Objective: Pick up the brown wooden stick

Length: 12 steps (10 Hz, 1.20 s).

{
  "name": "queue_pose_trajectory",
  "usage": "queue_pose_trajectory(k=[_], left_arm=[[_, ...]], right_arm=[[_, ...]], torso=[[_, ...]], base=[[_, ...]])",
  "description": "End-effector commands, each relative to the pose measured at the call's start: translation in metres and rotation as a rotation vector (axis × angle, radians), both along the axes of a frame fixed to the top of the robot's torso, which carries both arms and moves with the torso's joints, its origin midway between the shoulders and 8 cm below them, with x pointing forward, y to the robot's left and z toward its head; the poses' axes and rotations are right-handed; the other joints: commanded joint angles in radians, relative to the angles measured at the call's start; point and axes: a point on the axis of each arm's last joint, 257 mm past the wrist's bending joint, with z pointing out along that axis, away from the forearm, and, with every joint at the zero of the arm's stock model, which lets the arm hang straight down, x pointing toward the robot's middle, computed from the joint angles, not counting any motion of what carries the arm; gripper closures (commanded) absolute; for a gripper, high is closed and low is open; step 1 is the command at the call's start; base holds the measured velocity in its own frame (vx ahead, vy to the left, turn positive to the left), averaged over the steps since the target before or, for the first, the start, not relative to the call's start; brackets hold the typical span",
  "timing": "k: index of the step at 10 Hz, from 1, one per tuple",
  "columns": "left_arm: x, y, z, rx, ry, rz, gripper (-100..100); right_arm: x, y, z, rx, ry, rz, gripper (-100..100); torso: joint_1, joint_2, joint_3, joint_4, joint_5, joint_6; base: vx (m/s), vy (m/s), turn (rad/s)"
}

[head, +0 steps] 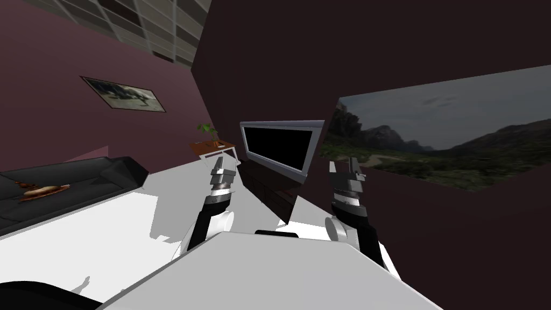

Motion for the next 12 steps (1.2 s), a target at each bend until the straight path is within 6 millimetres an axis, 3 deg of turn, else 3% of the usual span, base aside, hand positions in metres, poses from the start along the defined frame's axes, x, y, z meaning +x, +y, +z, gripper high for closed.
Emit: queue_pose_trajectory(k=[1,4,7,8,11,12], left_arm=[[0.000,0.000,0.000,0.000,0.000,0.000,0],[0.000,0.000,0.000,0.000,0.000,0.000,0],[0.000,0.000,0.000,0.000,0.000,0.000,0],[0.000,0.000,0.000,0.000,0.000,0.000,0],[0.000,0.000,0.000,0.000,0.000,0.000,0],[0.000,0.000,0.000,0.000,0.000,0.000,0]], right_arm=[[0.004,0.008,-0.010,-0.056,0.034,0.006,-100],[0.012,0.022,-0.040,-0.171,0.118,0.012,-100],[0.020,0.036,-0.091,-0.324,0.244,0.021,-100],[0.020,0.037,-0.091,-0.327,0.244,0.022,-100],[0.020,0.048,-0.162,-0.512,0.401,0.044,-100],[0.020,0.048,-0.162,-0.520,0.401,0.047,-100]], torso=[[0.000,0.000,0.000,0.000,0.000,0.000],[0.003,0.003,0.002,0.001,0.001,0.000],[0.005,0.003,0.002,0.001,0.001,0.000],[0.006,0.002,0.001,0.001,0.001,0.000],[0.004,0.001,0.000,0.000,0.001,0.000],[0.005,0.001,0.000,0.000,0.001,0.000]], base=[[-0.018,0.024,0.038],[-0.047,0.048,0.064],[-0.040,0.083,0.101],[-0.018,0.059,0.021],[-0.002,0.068,0.123],[0.001,0.069,0.049]])
